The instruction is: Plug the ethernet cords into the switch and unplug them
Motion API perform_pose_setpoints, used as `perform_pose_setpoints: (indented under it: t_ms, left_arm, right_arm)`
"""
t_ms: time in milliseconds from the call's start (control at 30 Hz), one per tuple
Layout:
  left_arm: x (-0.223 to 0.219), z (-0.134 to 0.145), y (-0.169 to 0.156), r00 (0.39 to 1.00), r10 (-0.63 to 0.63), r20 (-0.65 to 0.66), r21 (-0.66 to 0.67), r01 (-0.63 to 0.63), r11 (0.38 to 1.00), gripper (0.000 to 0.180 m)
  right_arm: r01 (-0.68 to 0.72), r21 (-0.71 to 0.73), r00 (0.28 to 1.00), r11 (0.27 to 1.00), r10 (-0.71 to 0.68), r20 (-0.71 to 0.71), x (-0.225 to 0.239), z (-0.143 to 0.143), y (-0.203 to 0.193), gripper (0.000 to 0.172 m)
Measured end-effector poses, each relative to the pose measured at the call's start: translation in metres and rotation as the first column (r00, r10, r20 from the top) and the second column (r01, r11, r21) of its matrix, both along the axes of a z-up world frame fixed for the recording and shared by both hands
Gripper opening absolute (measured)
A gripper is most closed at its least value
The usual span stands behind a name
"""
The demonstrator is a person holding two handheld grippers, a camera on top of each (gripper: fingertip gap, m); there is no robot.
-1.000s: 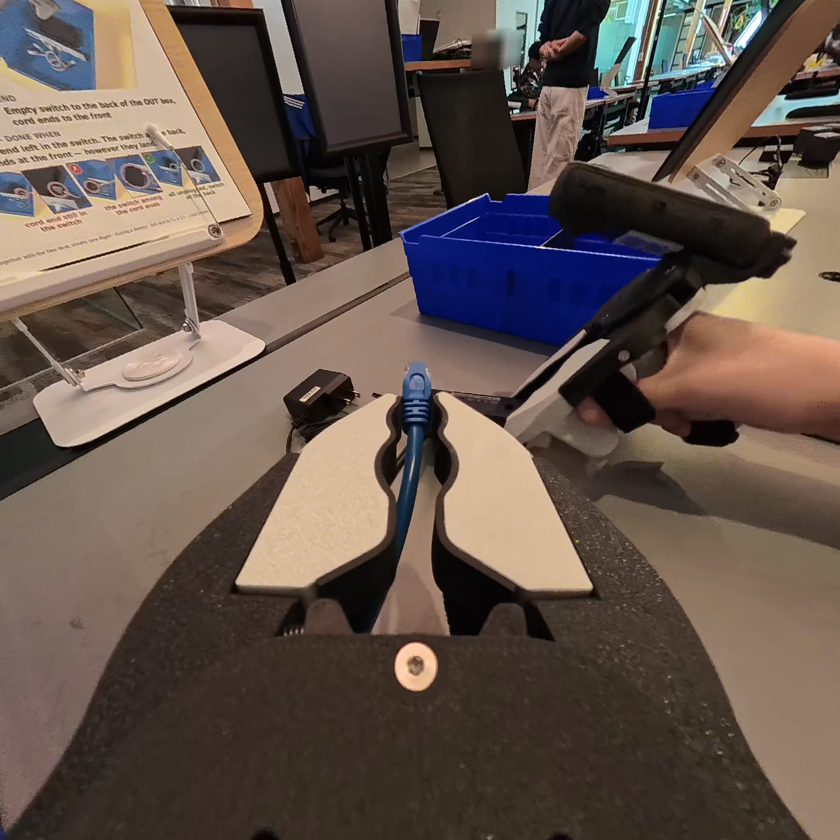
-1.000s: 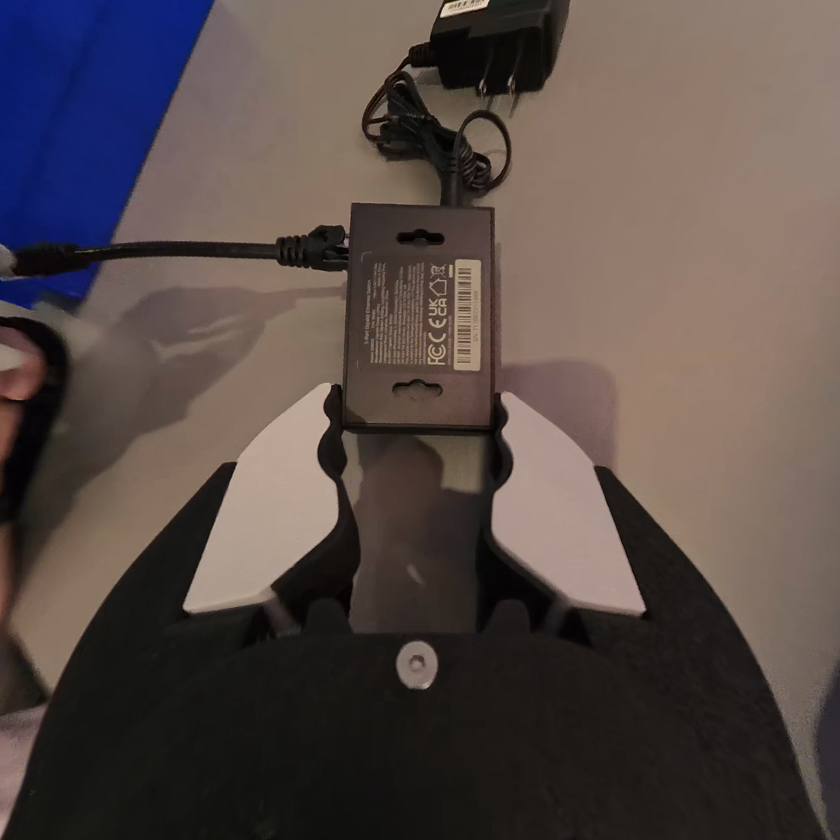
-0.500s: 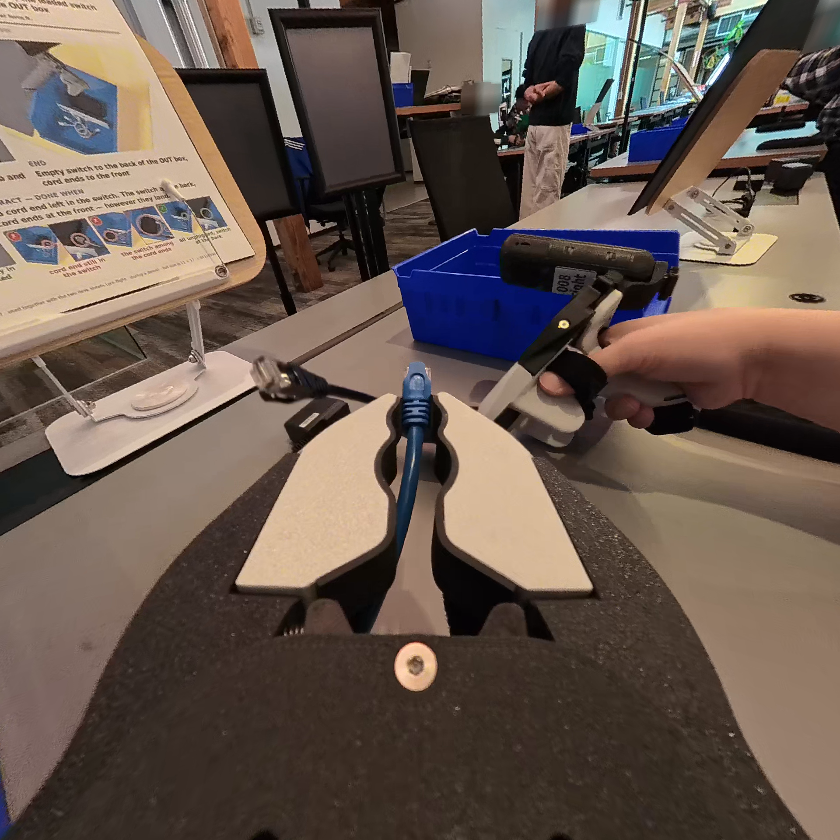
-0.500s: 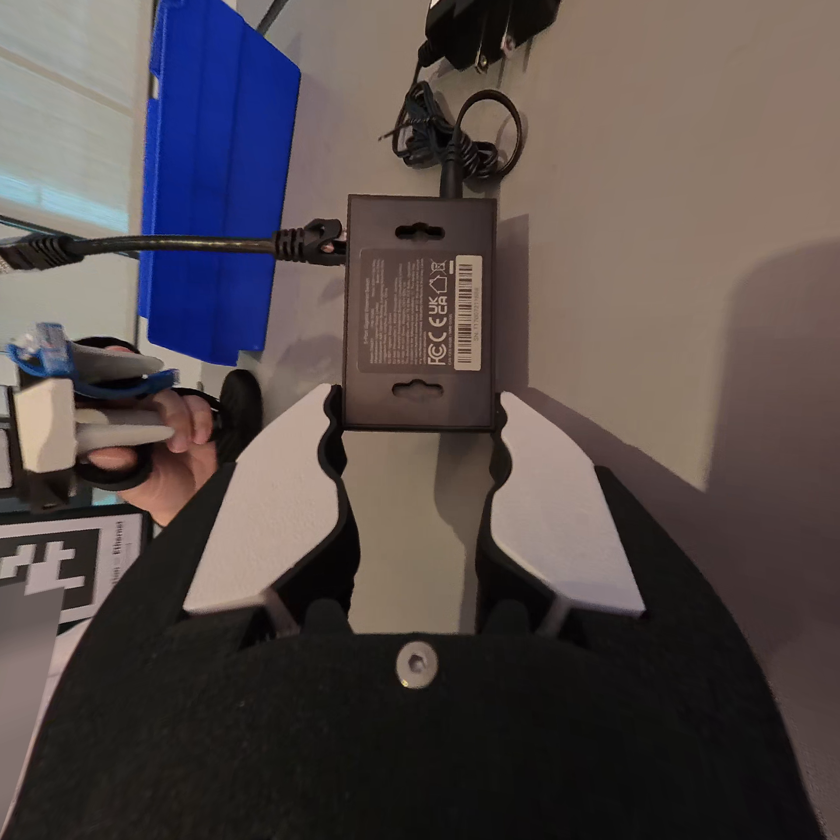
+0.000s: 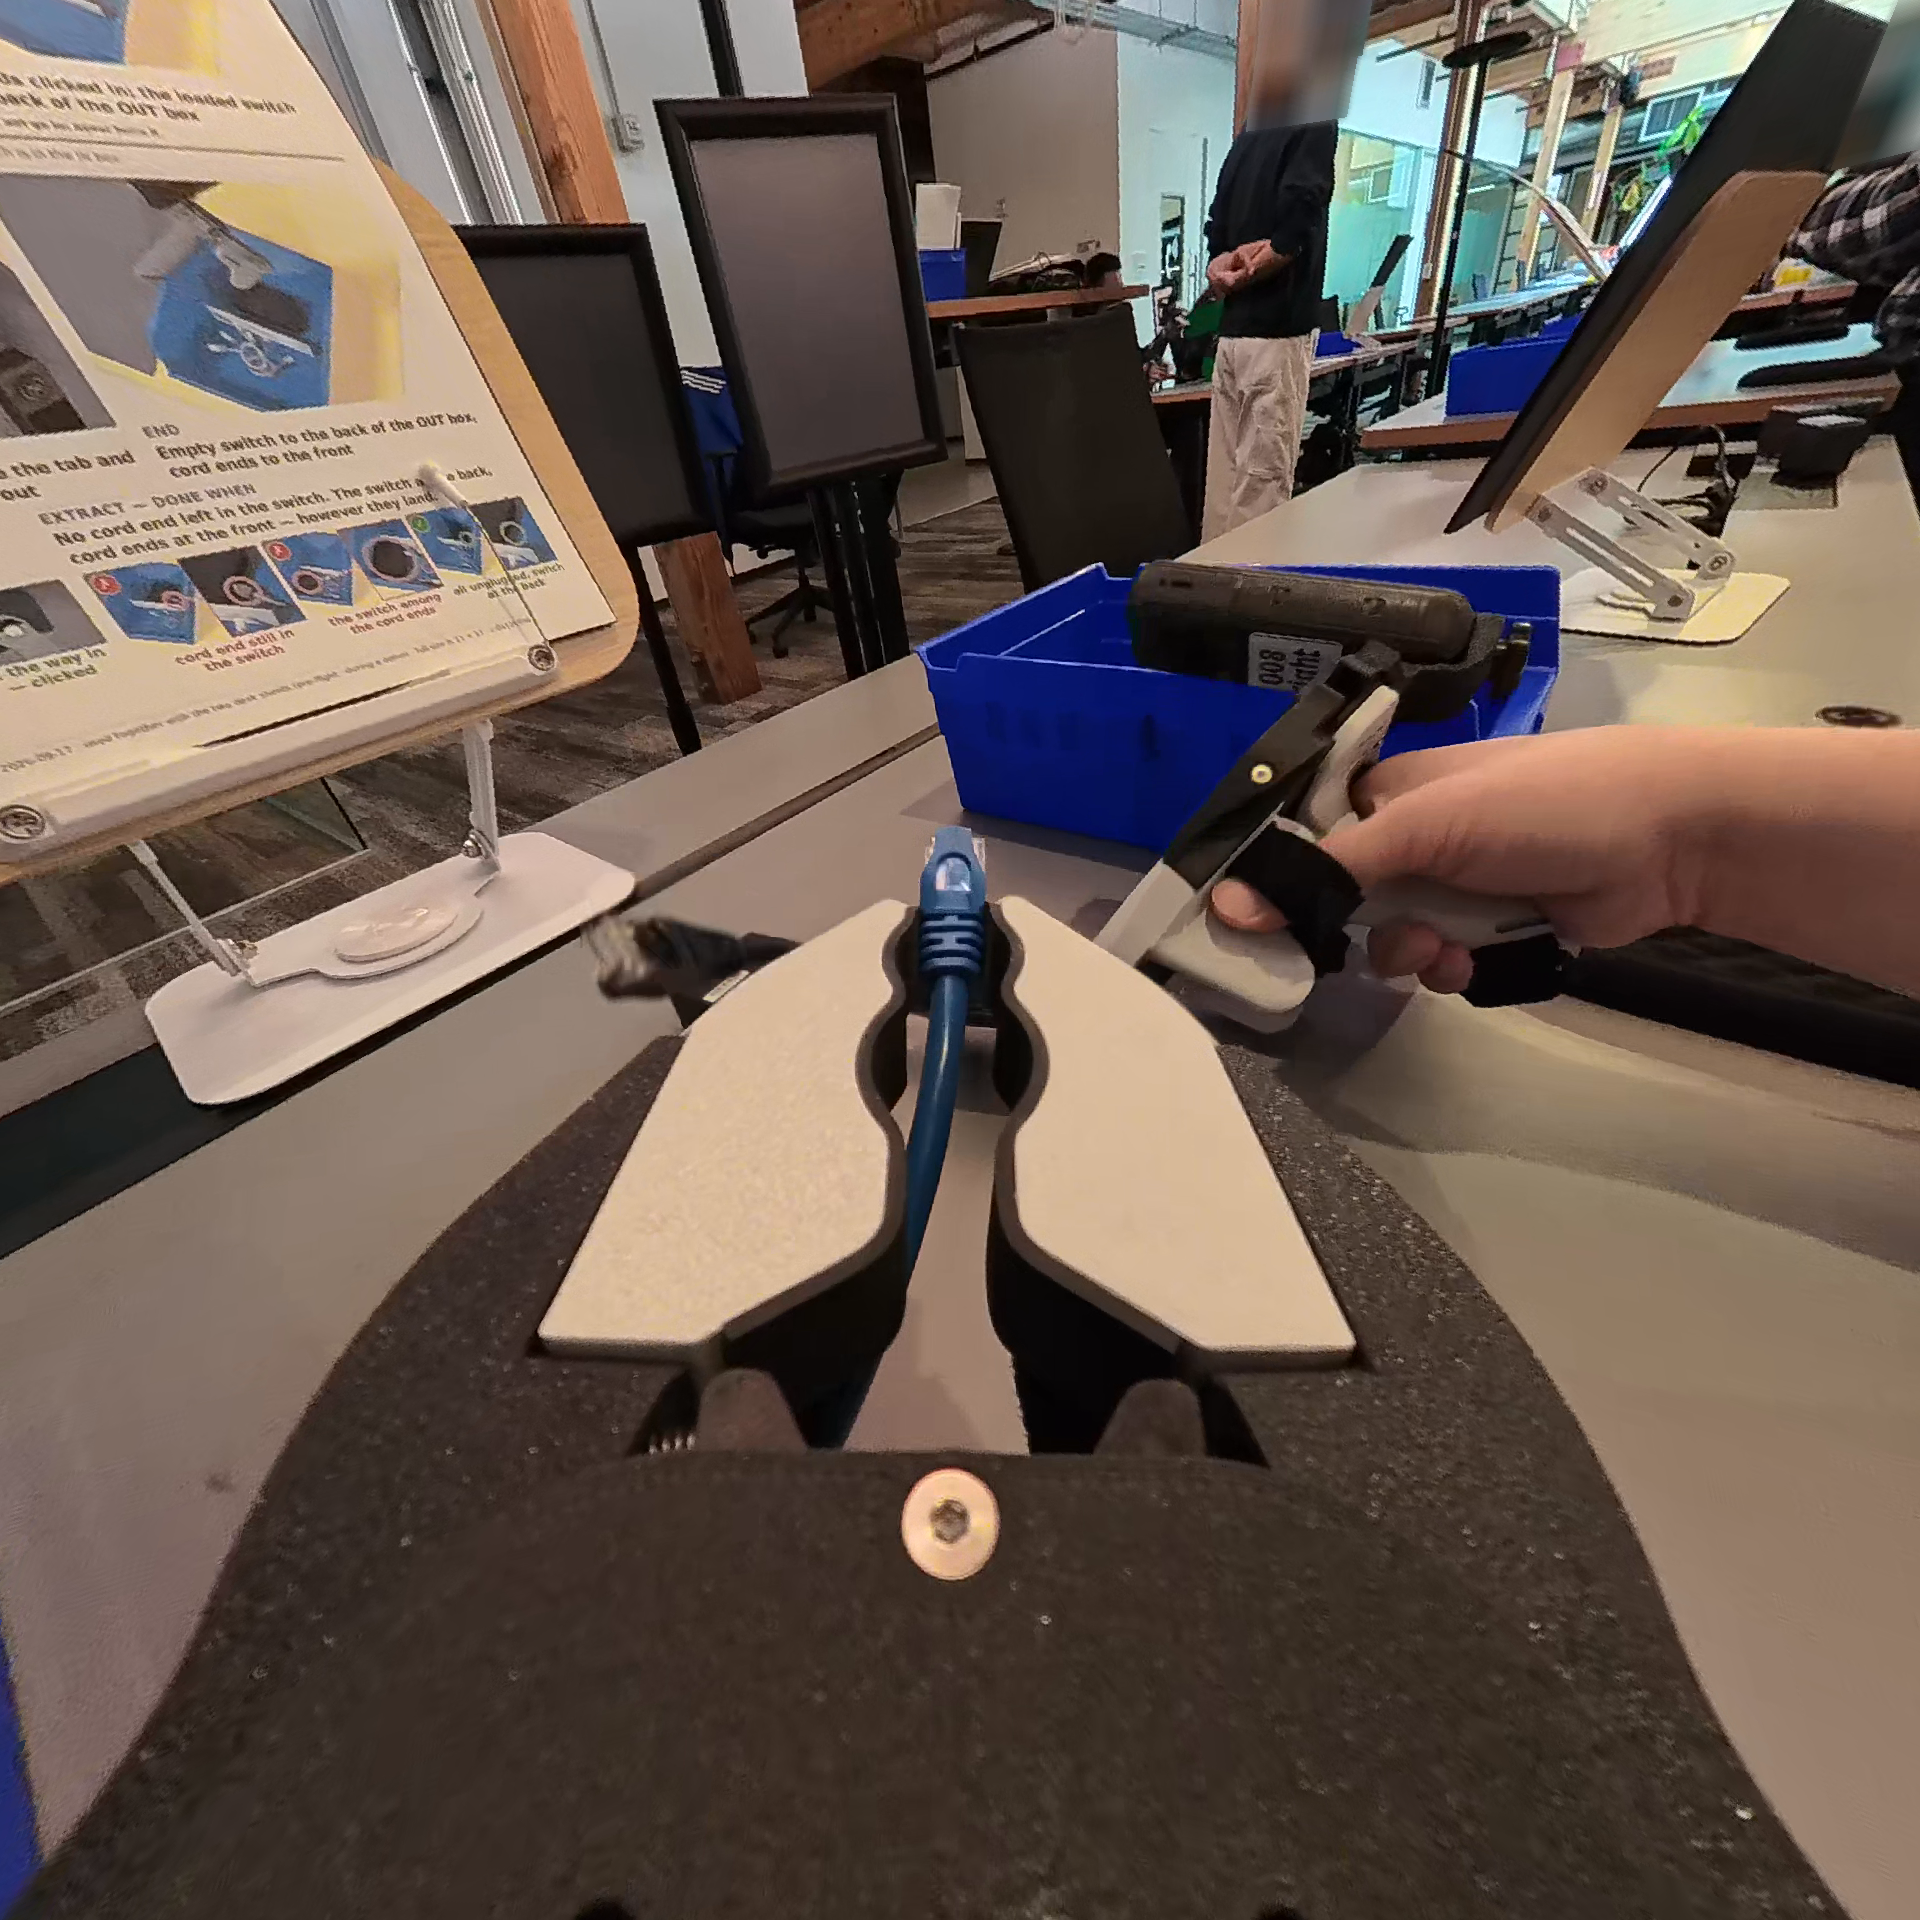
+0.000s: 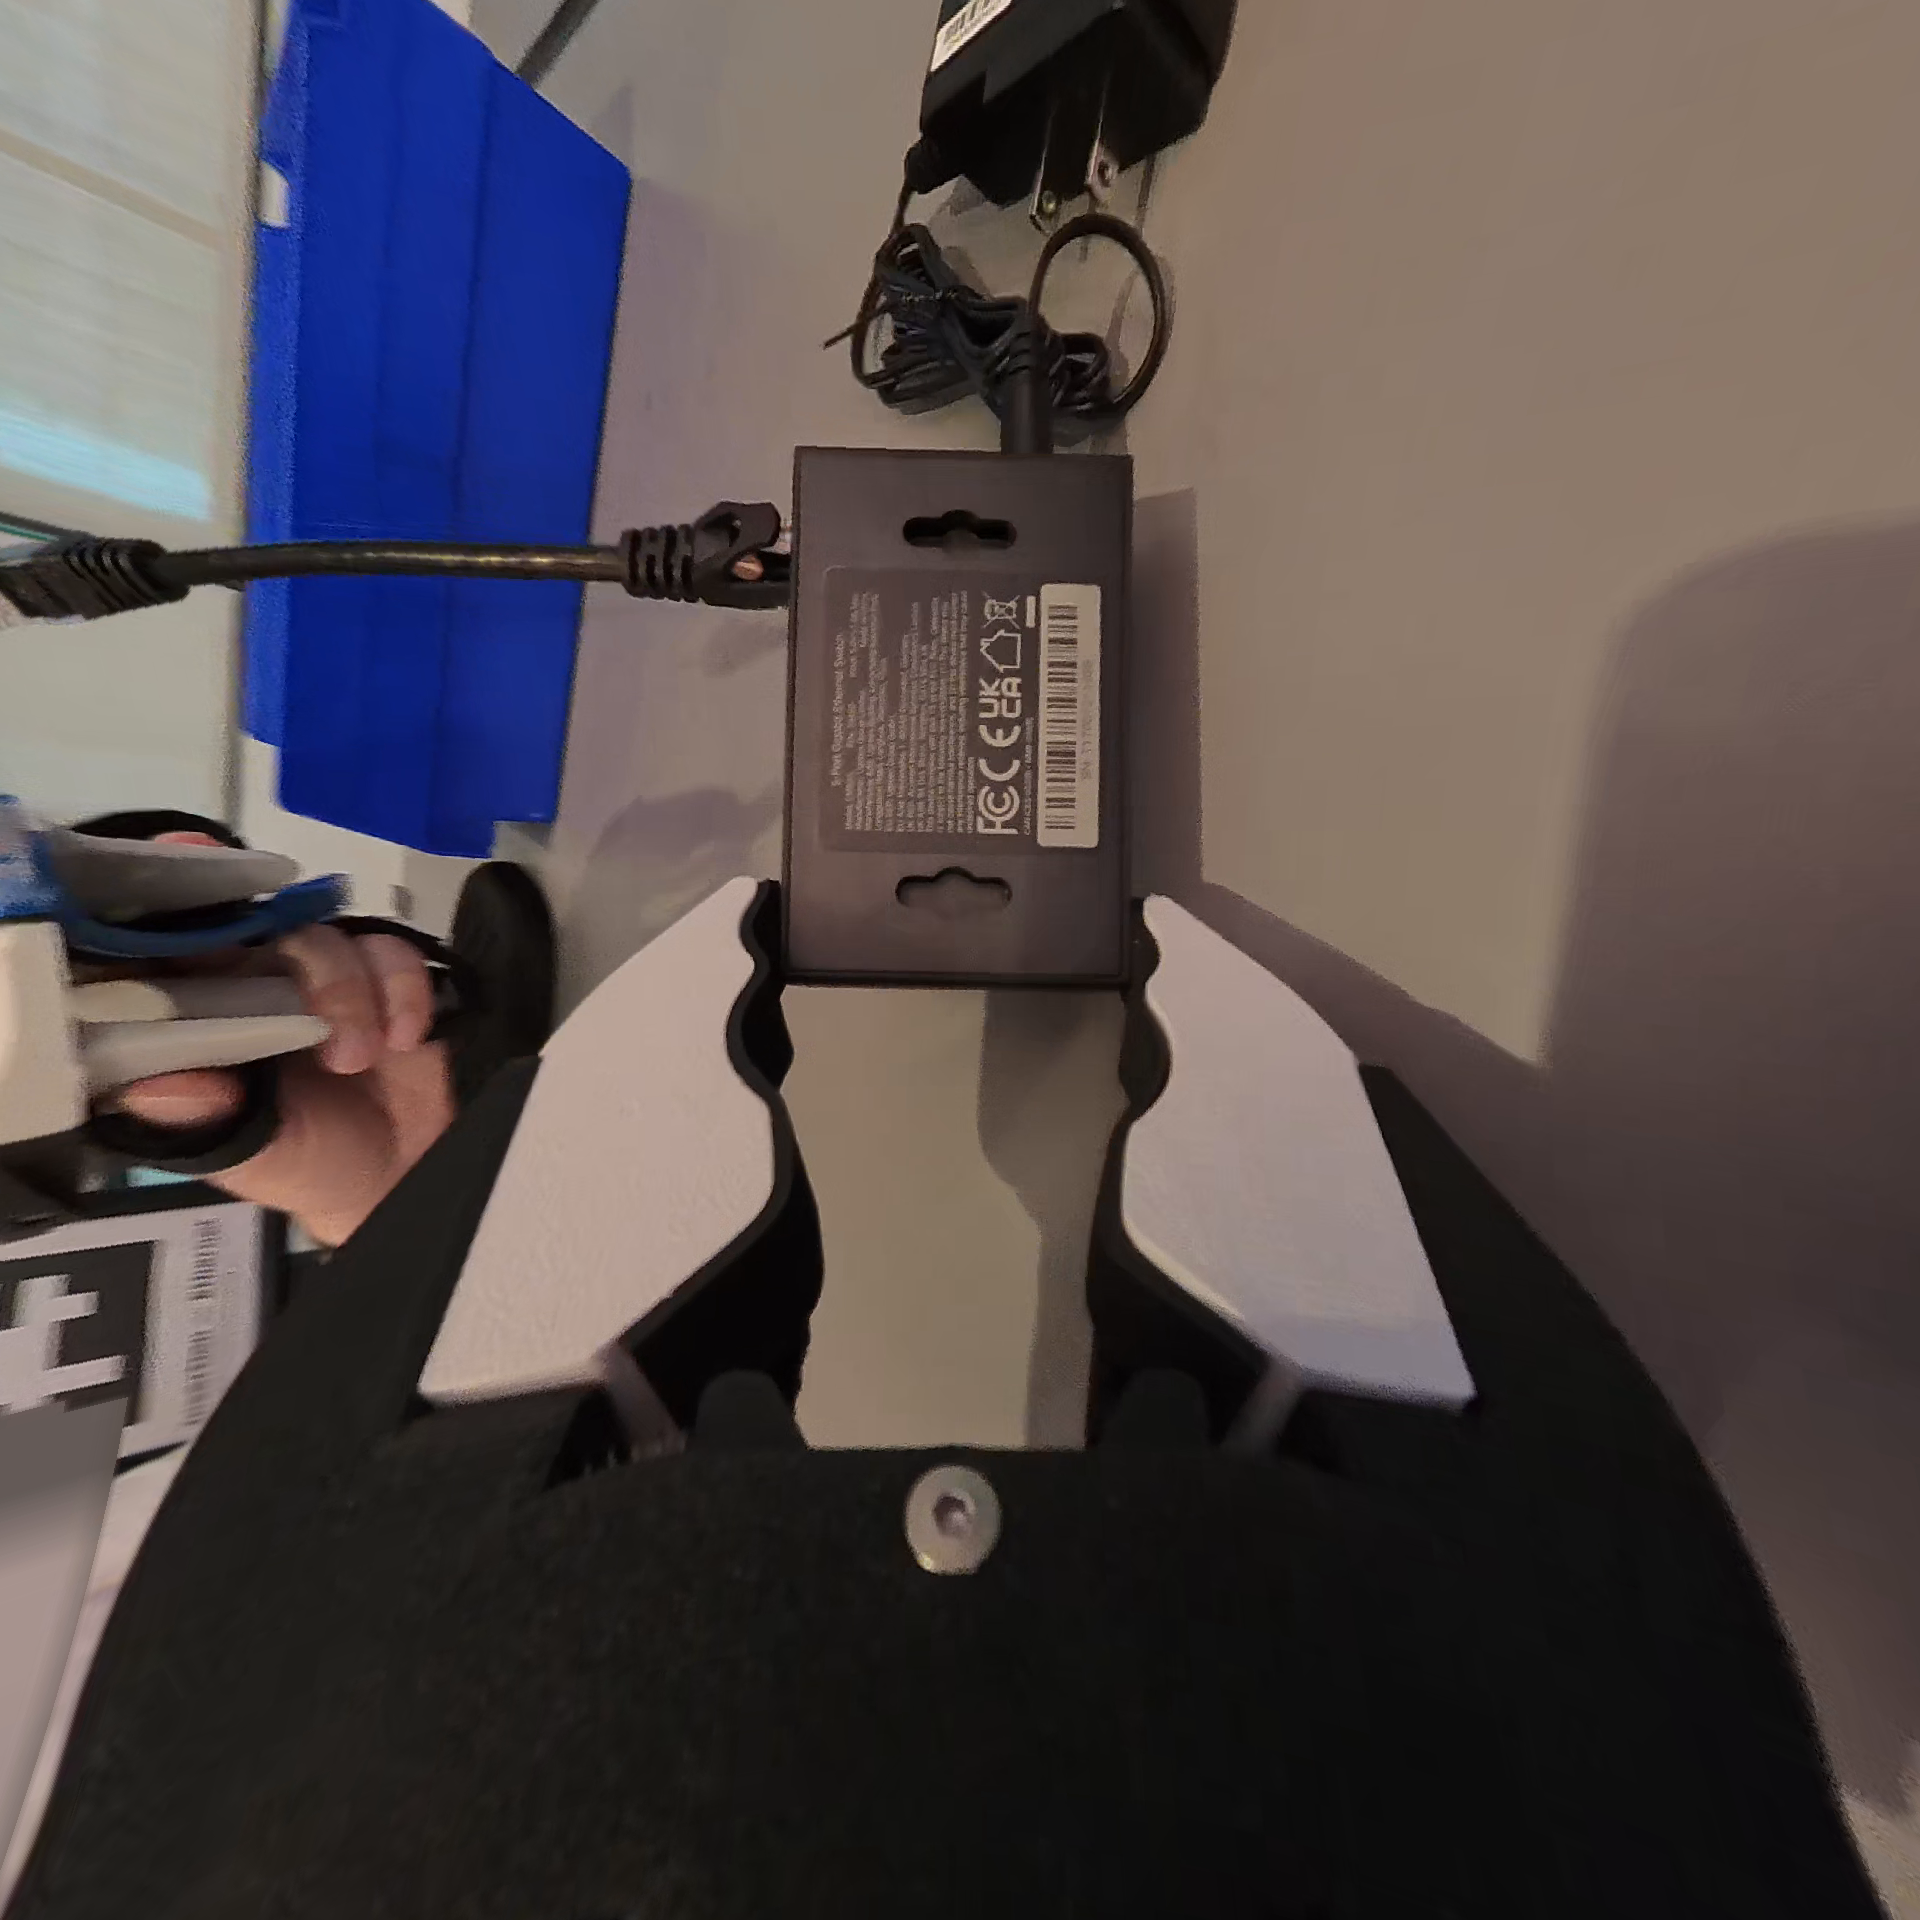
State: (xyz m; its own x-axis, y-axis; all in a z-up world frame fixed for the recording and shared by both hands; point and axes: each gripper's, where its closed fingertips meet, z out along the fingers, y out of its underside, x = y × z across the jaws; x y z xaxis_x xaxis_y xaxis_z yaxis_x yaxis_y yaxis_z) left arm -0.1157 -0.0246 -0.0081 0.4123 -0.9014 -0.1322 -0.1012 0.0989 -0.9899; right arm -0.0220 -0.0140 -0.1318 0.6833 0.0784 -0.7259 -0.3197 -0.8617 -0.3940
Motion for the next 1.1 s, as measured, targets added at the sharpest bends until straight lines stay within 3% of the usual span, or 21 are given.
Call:
perform_pose_setpoints:
  t_ms: [100,233,700,767,933,1100]
  left_arm:
    - [0.000,-0.002,0.000,1.000,0.001,-0.011,-0.008,-0.001,1.000,0.010]
    - [0.005,-0.010,-0.001,0.999,-0.008,-0.050,-0.018,0.007,1.000,0.011]
    - [0.015,-0.027,-0.005,0.990,-0.034,-0.135,-0.036,0.029,0.999,0.011]
    - [0.016,-0.028,-0.005,0.990,-0.036,-0.138,-0.038,0.031,0.999,0.011]
    - [0.016,-0.027,-0.007,0.990,-0.042,-0.137,-0.036,0.037,0.999,0.011]
    - [0.016,-0.024,-0.009,0.991,-0.048,-0.129,-0.028,0.045,0.999,0.011]
  right_arm:
    - [-0.031,-0.007,0.997,0.999,0.031,0.071,-0.003,-0.002,0.001,0.061]
    - [-0.034,-0.018,0.999,0.999,0.034,0.009,-0.006,0.006,0.006,0.061]
    - [-0.014,0.070,1.000,0.997,0.014,0.001,-0.003,0.015,0.009,0.061]
    - [-0.031,0.035,0.999,0.999,0.032,-0.033,-0.008,0.010,0.005,0.061]
    - [-0.114,-0.069,0.943,0.991,0.086,-0.322,-0.030,0.018,-0.007,0.060]
    - [-0.087,-0.093,0.944,0.992,0.053,-0.324,-0.026,0.018,-0.001,0.060]
